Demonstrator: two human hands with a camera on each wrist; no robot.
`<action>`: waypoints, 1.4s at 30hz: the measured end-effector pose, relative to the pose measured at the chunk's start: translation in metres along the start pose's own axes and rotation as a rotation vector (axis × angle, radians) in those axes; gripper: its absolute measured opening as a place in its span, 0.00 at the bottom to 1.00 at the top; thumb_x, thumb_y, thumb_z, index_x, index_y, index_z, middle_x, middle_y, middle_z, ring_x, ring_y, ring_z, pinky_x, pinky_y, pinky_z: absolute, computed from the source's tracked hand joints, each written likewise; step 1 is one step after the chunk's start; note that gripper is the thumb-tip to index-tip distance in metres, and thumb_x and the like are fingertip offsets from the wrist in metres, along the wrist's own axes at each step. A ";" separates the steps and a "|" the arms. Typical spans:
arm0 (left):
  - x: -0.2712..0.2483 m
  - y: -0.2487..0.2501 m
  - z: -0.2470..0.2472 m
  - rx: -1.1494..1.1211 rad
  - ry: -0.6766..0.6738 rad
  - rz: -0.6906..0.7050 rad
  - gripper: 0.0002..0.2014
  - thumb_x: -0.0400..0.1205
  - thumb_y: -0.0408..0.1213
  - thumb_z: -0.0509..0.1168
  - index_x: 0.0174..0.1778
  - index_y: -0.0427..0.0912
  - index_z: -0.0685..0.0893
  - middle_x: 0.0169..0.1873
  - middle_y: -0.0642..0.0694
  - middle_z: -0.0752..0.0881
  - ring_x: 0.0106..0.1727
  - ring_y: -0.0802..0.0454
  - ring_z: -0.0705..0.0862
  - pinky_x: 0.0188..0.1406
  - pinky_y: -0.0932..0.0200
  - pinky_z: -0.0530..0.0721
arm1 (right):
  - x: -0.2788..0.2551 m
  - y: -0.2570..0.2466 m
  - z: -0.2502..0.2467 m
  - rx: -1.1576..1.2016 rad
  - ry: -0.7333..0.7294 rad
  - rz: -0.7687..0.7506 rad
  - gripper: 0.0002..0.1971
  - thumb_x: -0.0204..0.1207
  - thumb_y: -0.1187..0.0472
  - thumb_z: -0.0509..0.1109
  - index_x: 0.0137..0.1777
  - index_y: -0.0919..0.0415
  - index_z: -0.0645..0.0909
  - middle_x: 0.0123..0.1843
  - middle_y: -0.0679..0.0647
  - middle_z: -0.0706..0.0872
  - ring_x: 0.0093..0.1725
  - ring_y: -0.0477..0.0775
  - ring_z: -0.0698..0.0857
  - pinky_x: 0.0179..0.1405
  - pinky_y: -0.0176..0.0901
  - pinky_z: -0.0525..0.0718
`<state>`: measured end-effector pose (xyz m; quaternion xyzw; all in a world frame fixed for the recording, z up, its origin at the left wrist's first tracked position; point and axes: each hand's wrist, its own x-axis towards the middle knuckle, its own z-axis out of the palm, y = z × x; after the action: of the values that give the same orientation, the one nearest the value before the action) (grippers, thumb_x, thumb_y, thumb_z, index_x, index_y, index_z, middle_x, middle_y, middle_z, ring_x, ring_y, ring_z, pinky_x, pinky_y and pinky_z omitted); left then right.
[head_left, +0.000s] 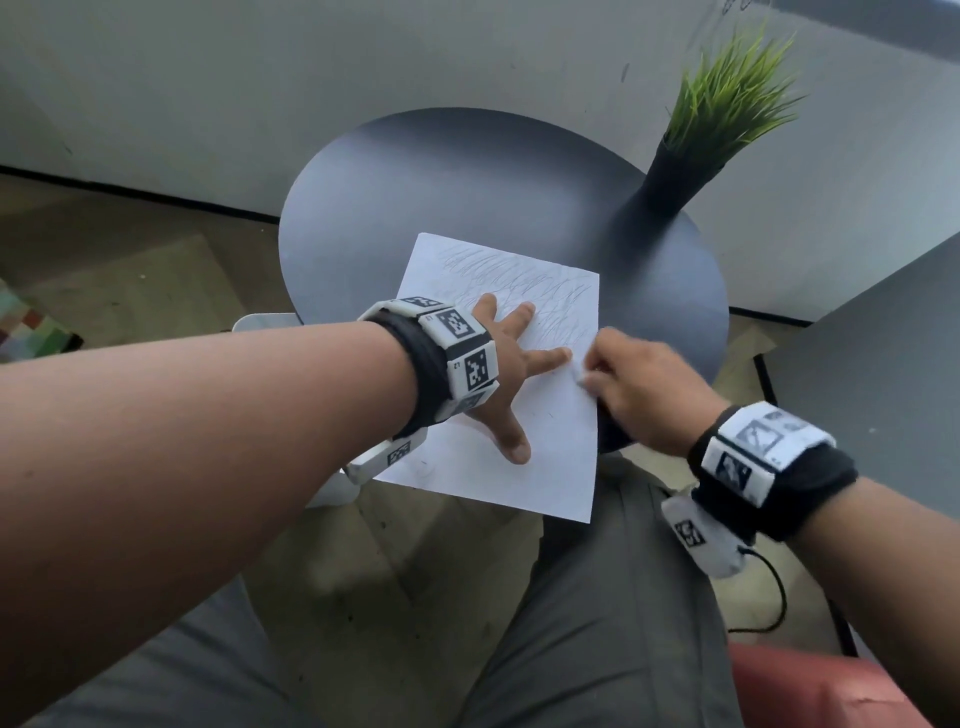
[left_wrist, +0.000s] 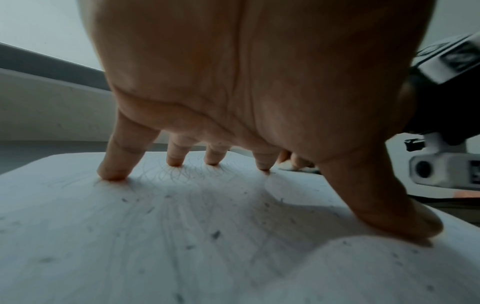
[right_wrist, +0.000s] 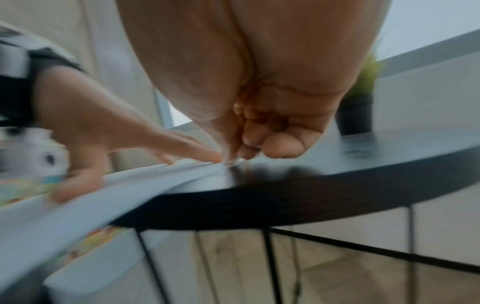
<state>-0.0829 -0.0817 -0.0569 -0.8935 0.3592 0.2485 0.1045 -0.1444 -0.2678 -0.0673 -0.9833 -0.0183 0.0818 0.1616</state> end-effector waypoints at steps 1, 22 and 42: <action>0.001 -0.001 0.000 -0.002 -0.001 0.003 0.61 0.62 0.77 0.71 0.83 0.74 0.38 0.87 0.46 0.36 0.85 0.27 0.41 0.72 0.23 0.64 | -0.006 -0.011 0.006 -0.010 -0.044 -0.106 0.05 0.80 0.53 0.67 0.47 0.52 0.75 0.44 0.49 0.84 0.45 0.58 0.82 0.43 0.47 0.79; -0.034 -0.086 0.075 -0.267 0.356 -0.165 0.28 0.90 0.55 0.48 0.87 0.63 0.50 0.88 0.55 0.43 0.88 0.49 0.39 0.85 0.43 0.38 | -0.042 -0.092 -0.002 1.475 -0.210 0.140 0.09 0.75 0.67 0.72 0.52 0.65 0.75 0.61 0.65 0.88 0.57 0.62 0.88 0.52 0.53 0.85; -0.028 -0.083 0.087 -0.190 0.417 -0.195 0.29 0.88 0.59 0.38 0.87 0.63 0.43 0.88 0.55 0.40 0.88 0.49 0.37 0.85 0.41 0.38 | -0.005 -0.053 0.037 1.844 0.133 0.394 0.05 0.78 0.64 0.69 0.52 0.59 0.78 0.58 0.65 0.87 0.64 0.67 0.84 0.57 0.53 0.87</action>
<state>-0.0746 0.0265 -0.1160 -0.9617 0.2601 0.0803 -0.0329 -0.1562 -0.2061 -0.0843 -0.4560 0.2292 0.0334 0.8593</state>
